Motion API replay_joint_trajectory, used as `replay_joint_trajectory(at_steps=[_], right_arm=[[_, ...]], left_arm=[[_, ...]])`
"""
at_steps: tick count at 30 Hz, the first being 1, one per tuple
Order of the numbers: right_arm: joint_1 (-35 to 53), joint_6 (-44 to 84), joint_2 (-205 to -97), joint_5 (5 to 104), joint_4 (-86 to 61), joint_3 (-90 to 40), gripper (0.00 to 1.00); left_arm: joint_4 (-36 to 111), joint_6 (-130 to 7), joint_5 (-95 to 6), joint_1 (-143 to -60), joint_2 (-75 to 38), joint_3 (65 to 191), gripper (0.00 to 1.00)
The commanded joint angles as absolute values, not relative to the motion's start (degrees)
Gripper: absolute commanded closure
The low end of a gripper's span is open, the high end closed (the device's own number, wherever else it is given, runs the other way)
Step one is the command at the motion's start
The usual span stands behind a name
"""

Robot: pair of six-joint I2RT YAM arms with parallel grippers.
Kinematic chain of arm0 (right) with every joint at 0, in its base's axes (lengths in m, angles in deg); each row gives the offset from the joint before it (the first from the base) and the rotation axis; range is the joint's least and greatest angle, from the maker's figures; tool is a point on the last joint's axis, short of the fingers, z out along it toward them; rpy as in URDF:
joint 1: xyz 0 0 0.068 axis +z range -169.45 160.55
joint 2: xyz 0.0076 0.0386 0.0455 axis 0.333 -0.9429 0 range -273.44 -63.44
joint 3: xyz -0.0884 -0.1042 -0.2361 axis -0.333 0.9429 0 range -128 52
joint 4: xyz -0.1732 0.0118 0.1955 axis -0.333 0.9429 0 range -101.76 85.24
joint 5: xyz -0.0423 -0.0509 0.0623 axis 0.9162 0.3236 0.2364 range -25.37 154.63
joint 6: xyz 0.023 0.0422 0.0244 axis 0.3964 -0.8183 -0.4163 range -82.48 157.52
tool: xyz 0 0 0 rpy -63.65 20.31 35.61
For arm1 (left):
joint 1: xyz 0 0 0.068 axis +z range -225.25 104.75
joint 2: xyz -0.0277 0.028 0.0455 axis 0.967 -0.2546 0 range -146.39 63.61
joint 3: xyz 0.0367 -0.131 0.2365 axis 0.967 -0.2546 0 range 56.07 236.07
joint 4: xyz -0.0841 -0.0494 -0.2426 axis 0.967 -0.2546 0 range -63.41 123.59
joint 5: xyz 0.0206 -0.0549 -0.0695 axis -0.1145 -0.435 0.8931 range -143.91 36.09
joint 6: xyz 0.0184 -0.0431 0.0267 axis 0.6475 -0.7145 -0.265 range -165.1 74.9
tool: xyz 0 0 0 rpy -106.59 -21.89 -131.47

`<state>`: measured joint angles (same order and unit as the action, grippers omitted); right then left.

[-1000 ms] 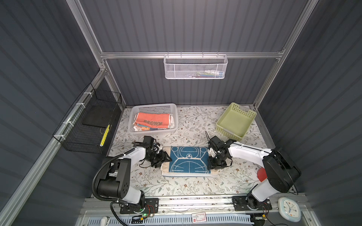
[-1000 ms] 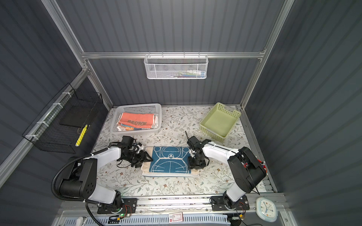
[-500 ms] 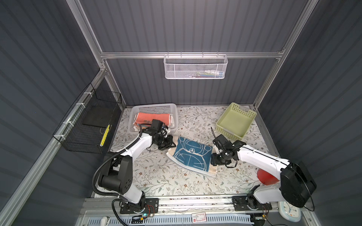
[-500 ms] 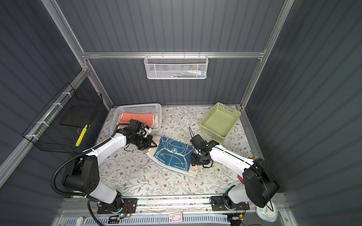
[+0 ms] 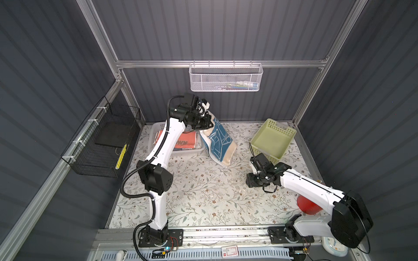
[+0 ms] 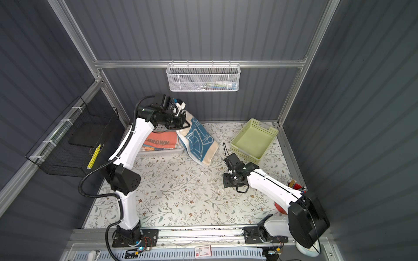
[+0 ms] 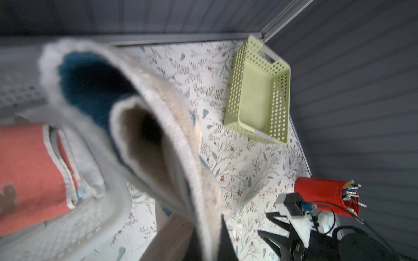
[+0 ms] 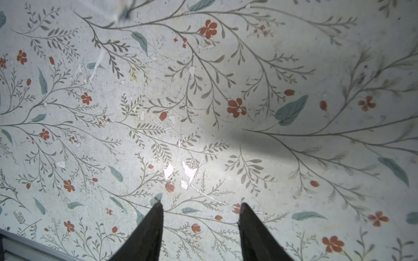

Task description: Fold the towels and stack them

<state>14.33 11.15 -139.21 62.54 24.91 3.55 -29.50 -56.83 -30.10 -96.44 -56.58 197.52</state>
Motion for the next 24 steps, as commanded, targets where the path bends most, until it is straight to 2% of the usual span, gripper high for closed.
replay_joint_trajectory(at_steps=[1,4,7,11,16,20,24], right_arm=[[14.10,11.53,-139.62,61.84,24.79,1.97,0.45],[14.12,11.32,-139.87,61.60,24.61,1.38,0.45],[14.08,11.37,-140.68,61.29,24.92,0.45,0.45],[14.11,11.61,-142.82,59.93,25.01,-1.66,0.45],[14.11,11.08,-147.14,56.79,25.15,-8.33,0.45],[14.10,9.13,-151.28,53.84,23.64,-14.02,0.46],[14.12,5.56,-158.22,46.91,19.62,-21.93,0.46]], left_arm=[[-41.07,-52.82,-28.11,-91.56,-59.96,209.23,1.00],[-37.18,-52.84,-23.33,-84.70,-55.62,205.81,1.00],[-31.56,-49.48,-25.47,-78.47,-49.59,194.09,1.00],[-33.86,-44.63,-26.69,-73.34,-54.59,191.26,1.00],[-38.41,-40.62,-38.96,-71.47,-65.21,196.34,1.00],[-34.36,-41.09,-48.53,-71.47,-65.37,194.12,1.00],[-30.34,-42.10,-55.83,-71.47,-65.00,189.85,1.00]])
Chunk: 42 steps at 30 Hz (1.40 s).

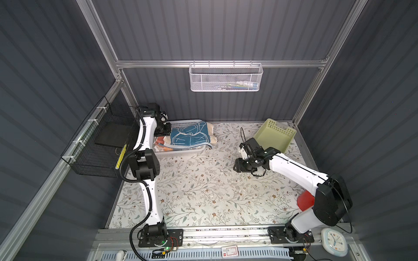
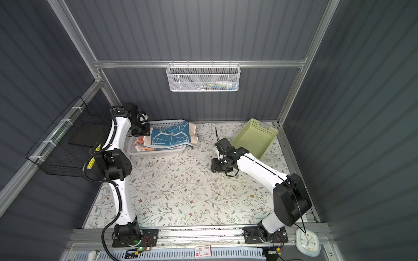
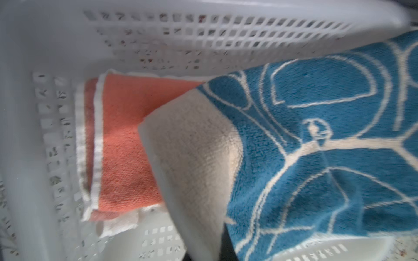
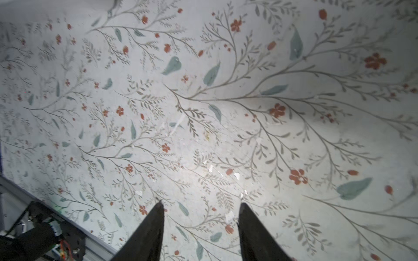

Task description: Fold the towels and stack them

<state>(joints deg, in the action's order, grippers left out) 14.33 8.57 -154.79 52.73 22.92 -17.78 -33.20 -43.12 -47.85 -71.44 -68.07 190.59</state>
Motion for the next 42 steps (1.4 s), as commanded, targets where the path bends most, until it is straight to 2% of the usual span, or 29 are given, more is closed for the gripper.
replay_joint_trajectory(at_steps=[1,9,15,28,29,31,33,38,42], right_arm=[[14.14,4.37,-160.30,44.10,18.38,-24.37,0.47],[15.79,-1.21,-175.99,38.53,15.57,-42.06,0.49],[16.31,-4.15,-183.30,35.47,14.73,-48.59,0.49],[15.95,-0.49,-180.60,39.87,18.20,-46.68,0.49],[15.88,-0.06,-180.07,40.33,18.58,-46.48,0.48],[15.79,1.04,-178.92,41.56,19.58,-46.10,0.47],[15.59,2.18,-177.66,42.75,20.76,-46.01,0.46],[15.06,5.75,-173.38,48.40,23.65,-45.07,0.43],[14.74,8.33,-168.85,52.59,25.48,-42.98,0.42]], left_arm=[[-29.92,-42.12,-57.52,-71.47,-65.59,189.23,1.00],[-25.64,-41.63,-65.32,-70.64,-67.12,185.21,1.00],[-24.86,-40.98,-66.28,-70.42,-65.64,185.49,1.00],[-25.61,-41.77,-73.83,-70.41,-61.76,183.01,1.00],[-25.74,-41.90,-73.59,-70.42,-61.64,182.99,0.97],[-26.76,-42.35,-72.30,-70.41,-61.32,183.63,0.69],[-26.88,-42.61,-70.92,-70.42,-60.39,183.47,0.50],[-26.78,-42.60,-69.19,-70.42,-57.45,183.94,0.40],[-26.29,-42.42,-65.89,-70.42,-54.69,184.03,0.39]])
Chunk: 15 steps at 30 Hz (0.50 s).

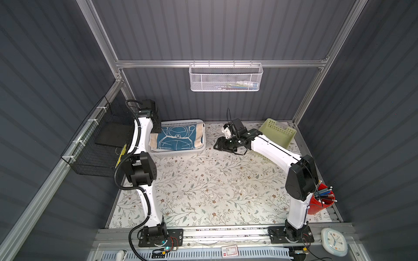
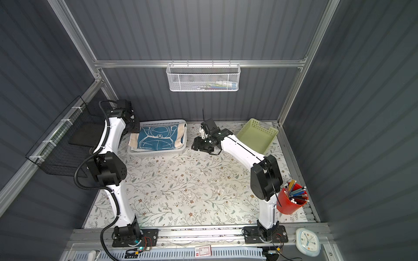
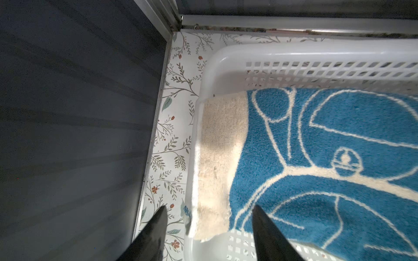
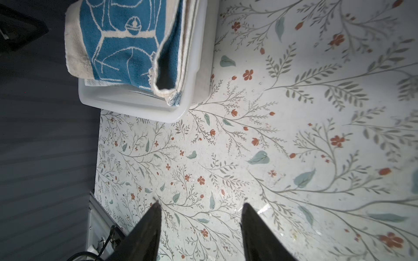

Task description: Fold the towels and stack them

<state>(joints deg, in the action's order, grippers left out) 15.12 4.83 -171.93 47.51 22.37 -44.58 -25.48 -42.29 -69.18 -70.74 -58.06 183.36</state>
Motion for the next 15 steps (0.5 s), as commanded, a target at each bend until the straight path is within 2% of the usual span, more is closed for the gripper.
replay_joint_trajectory(at_steps=[1,5,9,10,13,15], right_arm=[[14.69,8.99,-167.83,53.65,25.80,-42.36,0.41],[14.36,12.79,-160.70,59.43,26.68,-38.36,0.39],[14.01,16.89,-151.60,65.93,26.26,-32.18,0.36],[13.92,17.86,-149.13,67.60,25.93,-30.52,0.36],[13.60,20.62,-141.15,73.11,23.61,-23.43,0.29],[12.96,21.85,-136.01,77.01,21.50,-18.63,0.22]], left_arm=[[-25.90,-42.28,-64.65,-70.42,-53.83,183.64,0.39],[-21.76,-41.00,-57.18,-70.43,-48.55,179.13,0.36],[-17.33,-40.23,-51.36,-70.42,-41.74,171.31,0.29],[-16.86,-39.80,-50.17,-70.42,-40.37,169.66,0.26],[-14.56,-39.16,-47.57,-70.45,-35.78,162.91,0.00],[-12.37,-39.25,-46.77,-70.46,-32.12,157.21,0.00]])
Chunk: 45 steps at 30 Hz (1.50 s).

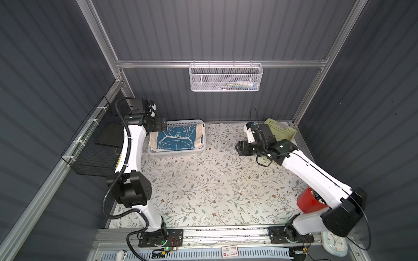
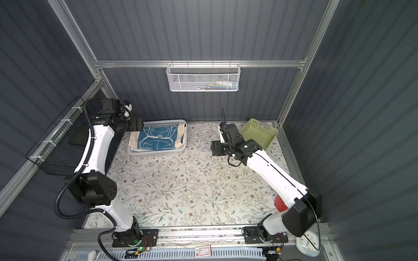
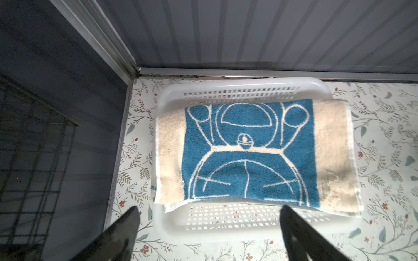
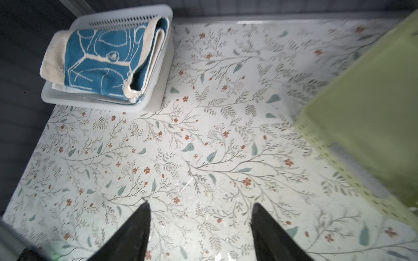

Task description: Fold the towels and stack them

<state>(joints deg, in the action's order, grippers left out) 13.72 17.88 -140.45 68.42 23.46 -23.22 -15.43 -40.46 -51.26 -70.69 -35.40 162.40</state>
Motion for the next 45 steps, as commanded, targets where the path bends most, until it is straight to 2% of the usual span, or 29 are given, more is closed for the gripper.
replay_joint_trajectory(at_steps=[1,3,4,9,13,17,21,24,33,45], right_arm=[[12.52,22.48,-133.42,78.58,20.23,-15.80,0.16],[11.30,23.58,-128.83,80.73,17.25,-10.57,0.04],[10.08,24.08,-126.06,81.10,15.40,-7.72,0.01],[2.87,26.53,-116.92,81.85,5.23,5.77,0.01],[-0.40,27.58,-115.40,85.10,-0.83,12.87,0.01],[-0.73,32.83,-113.89,89.60,-14.58,22.65,0.01],[-1.23,38.22,-112.04,92.45,-34.31,34.61,0.01],[-3.07,38.27,-113.34,93.46,-44.89,40.28,0.01],[-10.02,36.56,-121.37,87.28,-58.10,44.05,0.01],[-19.63,35.41,-133.40,74.33,-62.75,38.19,0.01]], left_arm=[[-11.03,-39.45,-46.67,-70.48,-30.52,154.59,0.00],[-7.51,-40.27,-46.91,-70.42,-26.25,147.71,0.00],[-5.82,-40.87,-47.87,-70.50,-24.36,144.43,0.00],[7.69,-39.50,-50.70,-70.47,-12.86,122.34,0.00],[18.05,-38.55,-53.12,-70.45,-4.71,108.87,0.00],[25.53,-44.07,-60.59,-70.42,-0.47,99.46,0.00],[32.34,-48.58,-64.67,-70.46,-0.40,93.03,0.00],[39.92,-50.64,-63.79,-70.42,-0.40,87.37,0.00],[62.78,-54.22,-64.35,-70.42,-5.48,75.26,0.00],[81.37,-51.79,-60.00,-70.42,-18.22,74.82,0.00]])
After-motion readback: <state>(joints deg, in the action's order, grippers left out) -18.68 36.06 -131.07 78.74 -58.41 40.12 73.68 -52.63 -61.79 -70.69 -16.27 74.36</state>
